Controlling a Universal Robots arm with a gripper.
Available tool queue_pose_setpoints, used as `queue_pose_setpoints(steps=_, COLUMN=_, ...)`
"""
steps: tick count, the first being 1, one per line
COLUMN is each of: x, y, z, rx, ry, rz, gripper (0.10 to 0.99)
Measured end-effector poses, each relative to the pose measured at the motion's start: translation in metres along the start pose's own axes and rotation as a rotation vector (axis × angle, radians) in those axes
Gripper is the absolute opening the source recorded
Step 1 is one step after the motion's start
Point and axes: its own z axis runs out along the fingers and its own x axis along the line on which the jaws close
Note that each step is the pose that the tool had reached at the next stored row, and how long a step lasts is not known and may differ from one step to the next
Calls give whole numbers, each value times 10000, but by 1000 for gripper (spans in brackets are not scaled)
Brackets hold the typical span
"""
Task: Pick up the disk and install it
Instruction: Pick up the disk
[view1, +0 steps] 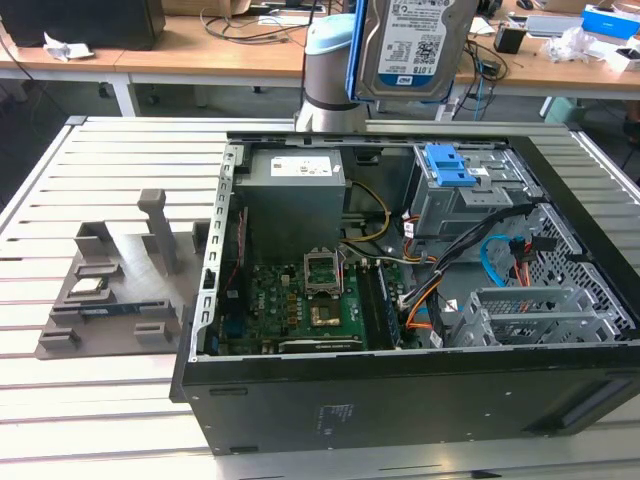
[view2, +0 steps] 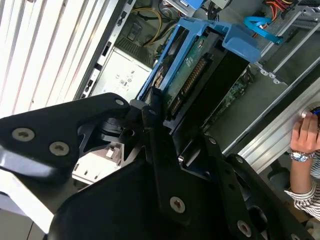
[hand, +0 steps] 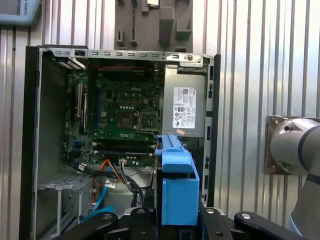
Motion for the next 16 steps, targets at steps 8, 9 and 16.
queue_pose_setpoints(steps=8, x=133, y=5, z=2, rx=-1, ry=15, rz=0, gripper=361)
queue_pose_setpoints(steps=9, x=149, y=6, z=2, rx=-1, ry=17, rz=1, gripper=361)
queue_pose_setpoints(steps=16, x=306, y=12, z=5, rx=-1, ry=33, rz=1, gripper=361)
